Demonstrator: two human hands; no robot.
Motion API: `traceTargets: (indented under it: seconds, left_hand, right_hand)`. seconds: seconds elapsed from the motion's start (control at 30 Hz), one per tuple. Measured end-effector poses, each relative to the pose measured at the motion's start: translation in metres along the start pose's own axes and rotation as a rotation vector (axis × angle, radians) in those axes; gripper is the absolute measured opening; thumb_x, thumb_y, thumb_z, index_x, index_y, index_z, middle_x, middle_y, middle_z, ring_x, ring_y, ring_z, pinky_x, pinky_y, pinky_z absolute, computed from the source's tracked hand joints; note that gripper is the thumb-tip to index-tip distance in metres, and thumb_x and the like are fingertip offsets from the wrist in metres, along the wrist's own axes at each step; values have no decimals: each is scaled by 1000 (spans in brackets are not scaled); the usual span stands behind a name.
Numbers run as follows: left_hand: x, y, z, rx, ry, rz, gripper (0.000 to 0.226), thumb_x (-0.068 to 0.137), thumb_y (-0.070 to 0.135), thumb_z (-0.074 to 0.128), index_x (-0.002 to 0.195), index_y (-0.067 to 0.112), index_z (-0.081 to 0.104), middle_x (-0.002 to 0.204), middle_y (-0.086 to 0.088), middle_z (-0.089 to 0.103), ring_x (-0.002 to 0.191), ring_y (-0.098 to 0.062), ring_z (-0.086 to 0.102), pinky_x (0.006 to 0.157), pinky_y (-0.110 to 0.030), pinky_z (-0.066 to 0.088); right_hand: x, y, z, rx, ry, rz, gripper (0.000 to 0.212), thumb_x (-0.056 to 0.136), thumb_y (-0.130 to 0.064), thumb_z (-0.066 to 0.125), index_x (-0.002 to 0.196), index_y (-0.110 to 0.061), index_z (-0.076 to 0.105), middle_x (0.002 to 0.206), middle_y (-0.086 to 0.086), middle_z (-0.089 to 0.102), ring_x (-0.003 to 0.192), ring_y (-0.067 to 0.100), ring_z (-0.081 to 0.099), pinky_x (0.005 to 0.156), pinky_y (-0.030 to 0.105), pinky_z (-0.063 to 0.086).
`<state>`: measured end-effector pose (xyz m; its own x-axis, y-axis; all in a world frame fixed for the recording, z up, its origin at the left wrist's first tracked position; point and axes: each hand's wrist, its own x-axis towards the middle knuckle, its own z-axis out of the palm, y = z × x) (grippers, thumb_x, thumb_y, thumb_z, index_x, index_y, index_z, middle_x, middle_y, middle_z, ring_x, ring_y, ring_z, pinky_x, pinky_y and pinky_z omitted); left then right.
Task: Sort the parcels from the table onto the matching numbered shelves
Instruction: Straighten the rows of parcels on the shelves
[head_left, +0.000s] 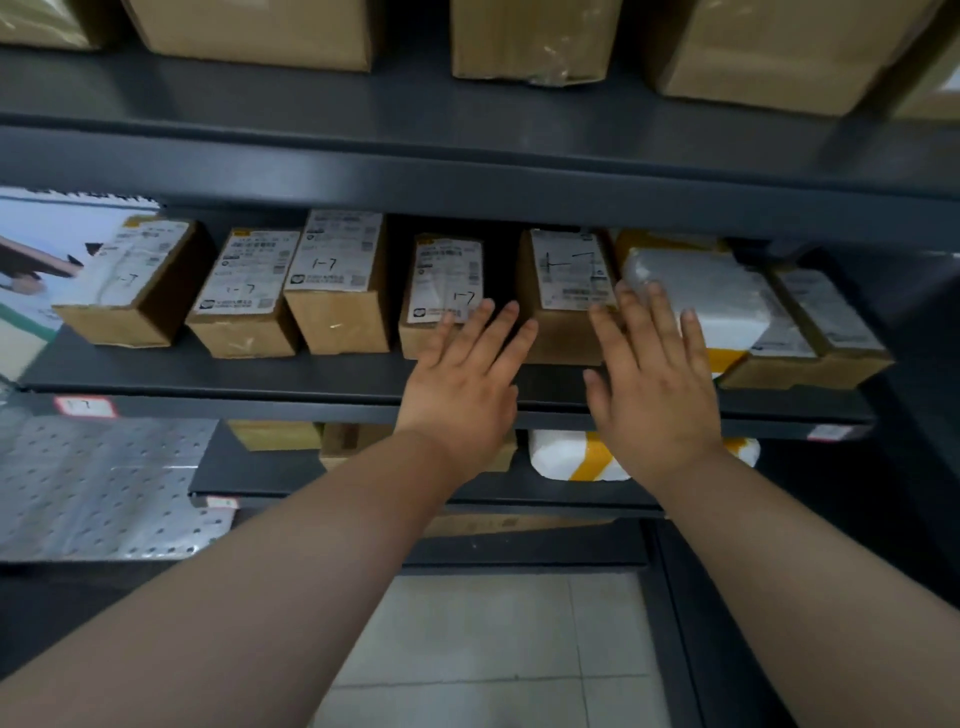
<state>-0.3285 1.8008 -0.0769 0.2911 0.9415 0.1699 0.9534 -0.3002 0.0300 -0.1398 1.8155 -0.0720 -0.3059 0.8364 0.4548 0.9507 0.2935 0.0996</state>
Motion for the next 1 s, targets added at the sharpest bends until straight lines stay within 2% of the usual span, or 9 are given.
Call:
traceTargets:
  seconds: [0.13,0.27,0.47,0.7,0.87,1.0]
  left_hand:
    - [4,16,1,17,-20,-14,65,102,35,27,152,20,-10,162,-2,-9,148,-20,-10,120,-44,-6]
    - [22,26,6,-14,-17,-41,67,101,33,33,153,19,-6,162,0,-4,149,-19,-8,120,-43,-7]
    - [61,39,9,-6,-15,-12,70,98,30,40,154,20,-2,162,0,-2,149,-17,-6,118,-42,-8]
    - [101,40,17,18,-81,12,62,102,30,33,154,22,-1,162,1,-4,149,-18,-5,120,-42,1]
    - [91,27,18,94,-68,24,60,104,31,30,154,21,-2,162,-1,-1,149,-19,-2,121,-41,2]
    - [79,23,14,138,-59,12,60,104,33,28,153,21,-3,162,-1,0,149,-20,-1,121,-41,-2]
  right_hand:
    - [1,24,2,-22,-26,39,60,91,-33,34,145,-9,35,153,16,32,144,34,24,117,50,12]
    - [2,32,11,20,-53,42,62,90,-25,52,145,-4,35,152,18,34,142,34,29,116,51,19]
    - [0,31,23,31,-1,60,67,85,-23,60,144,-2,37,153,18,31,143,34,25,117,50,13]
    - [-1,41,26,38,32,79,79,76,-13,70,146,-5,34,153,15,33,143,31,25,117,48,13]
    - [6,49,19,27,-35,177,77,80,-21,69,147,-9,33,154,11,33,144,29,24,116,53,10]
    - [10,45,20,37,-89,190,85,76,-11,72,150,-13,29,155,6,31,146,26,21,116,51,5]
